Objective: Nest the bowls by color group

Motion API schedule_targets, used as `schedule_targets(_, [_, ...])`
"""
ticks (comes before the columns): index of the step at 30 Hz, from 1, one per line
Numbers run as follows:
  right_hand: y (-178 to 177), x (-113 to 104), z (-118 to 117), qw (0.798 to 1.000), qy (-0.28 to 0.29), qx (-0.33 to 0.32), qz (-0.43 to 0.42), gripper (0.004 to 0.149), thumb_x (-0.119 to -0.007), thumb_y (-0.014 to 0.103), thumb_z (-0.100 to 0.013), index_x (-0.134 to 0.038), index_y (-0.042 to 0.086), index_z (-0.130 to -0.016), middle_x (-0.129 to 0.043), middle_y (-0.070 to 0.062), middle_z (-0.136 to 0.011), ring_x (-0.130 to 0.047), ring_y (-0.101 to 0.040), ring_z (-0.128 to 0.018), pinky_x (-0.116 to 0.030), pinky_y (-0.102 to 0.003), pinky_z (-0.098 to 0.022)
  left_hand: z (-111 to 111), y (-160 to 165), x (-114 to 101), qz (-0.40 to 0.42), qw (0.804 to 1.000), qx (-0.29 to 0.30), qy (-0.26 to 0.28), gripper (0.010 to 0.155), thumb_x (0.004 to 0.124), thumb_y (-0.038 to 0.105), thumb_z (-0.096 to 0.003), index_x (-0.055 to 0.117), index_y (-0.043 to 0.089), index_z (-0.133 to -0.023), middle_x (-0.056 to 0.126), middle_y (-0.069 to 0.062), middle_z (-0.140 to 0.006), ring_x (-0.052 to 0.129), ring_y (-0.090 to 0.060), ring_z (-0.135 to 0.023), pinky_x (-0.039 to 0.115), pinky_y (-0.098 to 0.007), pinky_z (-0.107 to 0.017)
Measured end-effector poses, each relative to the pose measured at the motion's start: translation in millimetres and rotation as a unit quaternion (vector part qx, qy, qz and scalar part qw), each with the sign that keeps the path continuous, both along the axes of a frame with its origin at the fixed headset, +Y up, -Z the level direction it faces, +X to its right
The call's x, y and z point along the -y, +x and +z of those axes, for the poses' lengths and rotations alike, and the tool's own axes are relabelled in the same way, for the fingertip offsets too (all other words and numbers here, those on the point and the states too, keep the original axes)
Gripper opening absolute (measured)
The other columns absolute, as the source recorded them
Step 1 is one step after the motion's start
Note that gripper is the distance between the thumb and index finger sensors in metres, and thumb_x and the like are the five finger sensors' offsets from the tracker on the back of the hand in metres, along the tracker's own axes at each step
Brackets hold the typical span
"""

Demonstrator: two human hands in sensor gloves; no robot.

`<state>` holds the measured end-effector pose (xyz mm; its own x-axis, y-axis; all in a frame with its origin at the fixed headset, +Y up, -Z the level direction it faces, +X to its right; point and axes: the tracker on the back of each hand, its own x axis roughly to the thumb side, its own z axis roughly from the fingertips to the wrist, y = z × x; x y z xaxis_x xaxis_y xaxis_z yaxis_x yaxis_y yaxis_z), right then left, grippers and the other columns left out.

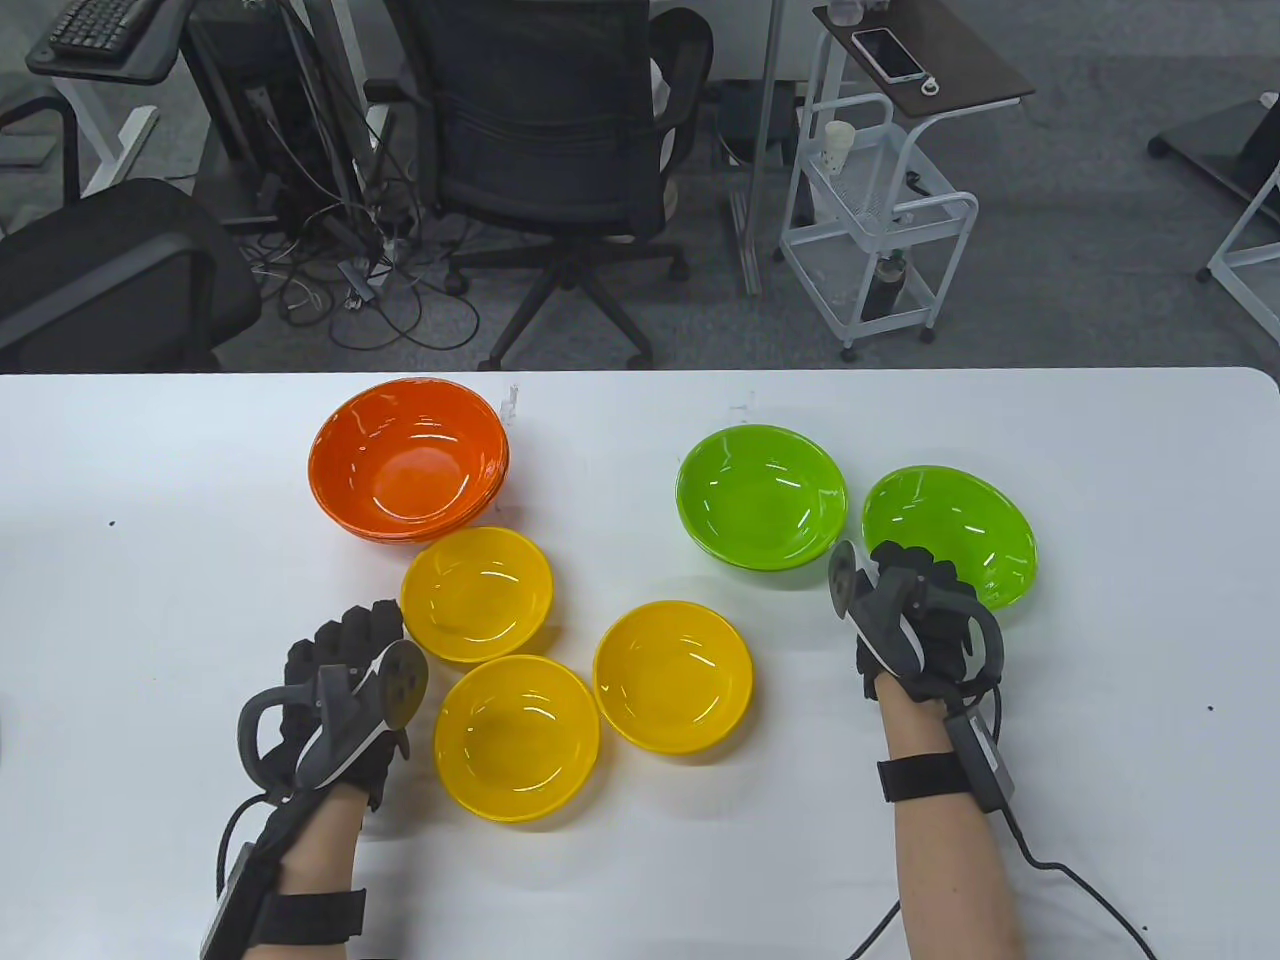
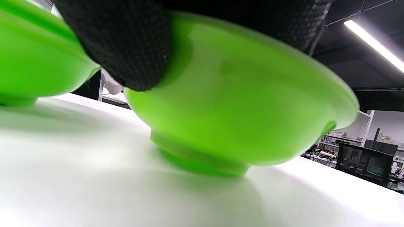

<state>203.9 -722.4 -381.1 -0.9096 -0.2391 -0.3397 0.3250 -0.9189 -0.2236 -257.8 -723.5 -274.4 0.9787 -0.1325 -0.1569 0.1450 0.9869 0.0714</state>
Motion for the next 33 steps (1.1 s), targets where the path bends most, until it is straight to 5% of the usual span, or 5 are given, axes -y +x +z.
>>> schedule_targets(18, [-54.5,-60.7,17.9,0.99,0.088,-0.113,-0.013,0.04,-0.09,0.035,-0.036,-0.081,0.033,-0.075,-0.093,0.009,-0.069,-0.101,-0.019,-0.06,-0.082,-0.04,-0.05,0.1,0.0,0.2,0.003,1.0,-0.001,0.001,0.063,0.075,0.055,-0.0451,0.071,0.033,-0.104,0.086,-0.001,-0.106,0.093,-0.027,-0.094,0.072,-0.047,-0.072])
schedule_targets(33, [-108.8,-45.4,16.6,0.978,0.085,-0.192,-0.015,0.039,-0.091,0.035,-0.035,-0.082,0.035,-0.073,-0.094,0.011,-0.069,-0.101,-0.018,-0.064,-0.081,-0.042,-0.053,0.0,-1.5,0.5,0.007,1.0,-0.002,0.001,0.064,0.075,0.055,-0.0451,0.071,0.033,-0.105,0.086,-0.001,-0.106,0.093,-0.027,-0.095,0.072,-0.048,-0.072])
